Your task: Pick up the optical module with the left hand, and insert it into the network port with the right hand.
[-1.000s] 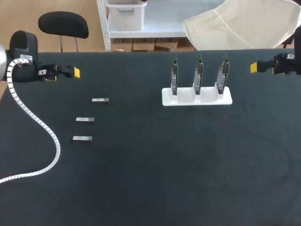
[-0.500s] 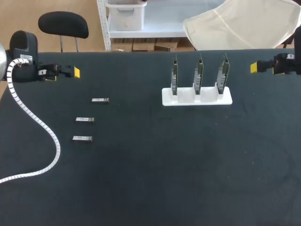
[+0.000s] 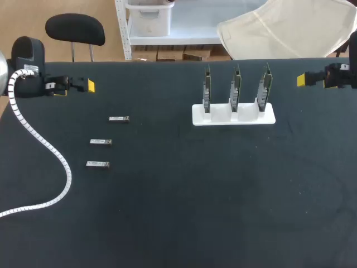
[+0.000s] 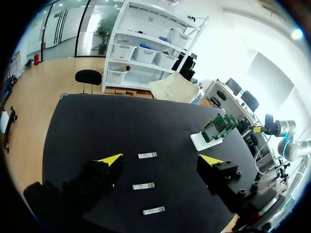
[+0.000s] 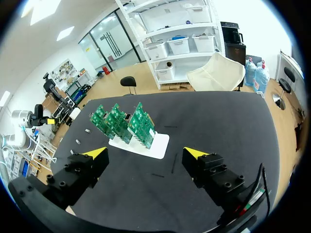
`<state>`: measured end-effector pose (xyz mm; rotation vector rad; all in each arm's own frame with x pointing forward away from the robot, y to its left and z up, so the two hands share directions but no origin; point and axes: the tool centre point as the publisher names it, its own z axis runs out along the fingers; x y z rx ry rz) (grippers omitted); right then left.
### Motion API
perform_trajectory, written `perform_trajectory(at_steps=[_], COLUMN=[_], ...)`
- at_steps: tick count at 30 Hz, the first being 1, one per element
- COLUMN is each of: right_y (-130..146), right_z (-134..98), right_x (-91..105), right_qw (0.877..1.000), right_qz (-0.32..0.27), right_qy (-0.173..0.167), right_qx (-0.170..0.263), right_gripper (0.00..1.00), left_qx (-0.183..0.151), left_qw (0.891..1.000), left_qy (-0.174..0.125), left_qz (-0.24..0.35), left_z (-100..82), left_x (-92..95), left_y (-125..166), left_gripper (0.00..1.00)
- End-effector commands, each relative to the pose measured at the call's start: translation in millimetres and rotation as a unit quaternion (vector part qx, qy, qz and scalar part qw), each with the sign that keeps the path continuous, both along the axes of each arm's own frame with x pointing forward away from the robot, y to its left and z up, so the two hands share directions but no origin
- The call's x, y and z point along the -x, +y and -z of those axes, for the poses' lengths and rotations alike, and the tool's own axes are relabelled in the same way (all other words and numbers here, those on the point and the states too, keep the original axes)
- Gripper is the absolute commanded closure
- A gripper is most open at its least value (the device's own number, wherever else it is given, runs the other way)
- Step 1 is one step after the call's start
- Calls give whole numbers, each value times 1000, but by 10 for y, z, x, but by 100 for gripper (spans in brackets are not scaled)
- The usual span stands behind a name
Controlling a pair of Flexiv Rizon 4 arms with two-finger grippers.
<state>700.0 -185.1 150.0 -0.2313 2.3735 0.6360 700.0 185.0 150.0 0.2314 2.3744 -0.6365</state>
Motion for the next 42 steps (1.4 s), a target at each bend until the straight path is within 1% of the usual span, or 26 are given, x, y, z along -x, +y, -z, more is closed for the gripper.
perform_trajectory(at_steps=[1, 20, 24, 27, 28, 29, 30, 32, 33, 34, 36, 38, 40, 41, 42], right_y=[0, 0, 0, 0, 0, 0, 0, 0, 0, 0, 0, 0, 0, 0, 0], right_z=[0, 0, 0, 0, 0, 0, 0, 0, 0, 0, 0, 0, 0, 0, 0], right_x=[0, 0, 0, 0, 0, 0, 0, 0, 0, 0, 0, 0, 0, 0, 0], right_qw=[1000, 1000, 1000, 1000, 1000, 1000, 1000, 1000, 1000, 1000, 1000, 1000, 1000, 1000, 1000], right_qz=[0, 0, 0, 0, 0, 0, 0, 0, 0, 0, 0, 0, 0, 0, 0], right_qy=[0, 0, 0, 0, 0, 0, 0, 0, 0, 0, 0, 0, 0, 0, 0], right_qx=[0, 0, 0, 0, 0, 0, 0, 0, 0, 0, 0, 0, 0, 0, 0], right_gripper=[0, 0, 0, 0, 0, 0, 0, 0, 0, 0, 0, 0, 0, 0, 0], left_qx=[0, 0, -22, -45, -62, -82, -89, -124, -141, -144, -166, -154, -174, -185, -189], left_qw=[1000, 1000, 1000, 998, 996, 993, 991, 981, 976, 971, 958, 947, 935, 927, 920], left_qy=[0, 0, -3, 0, 5, 5, 2, 11, 7, 13, 14, 34, 21, 23, 20], left_qz=[0, 0, 12, 39, 59, 81, 99, 148, 165, 191, 235, 279, 308, 324, 344], left_z=[0, 0, 2, 5, 8, 21, 37, 74, 95, 114, 157, 195, 229, 257, 281], left_x=[0, 0, -44, -97, -120, -144, -165, -200, -218, -233, -254, -272, -280, -282, -280], left_y=[0, 0, 2, 33, 46, 51, 50, 49, 50, 56, 69, 92, 113, 117, 119], left_gripper=[0, 0, 0, 0, 0, 0, 0, 0, 0, 0, 0, 0, 0, 0, 0])
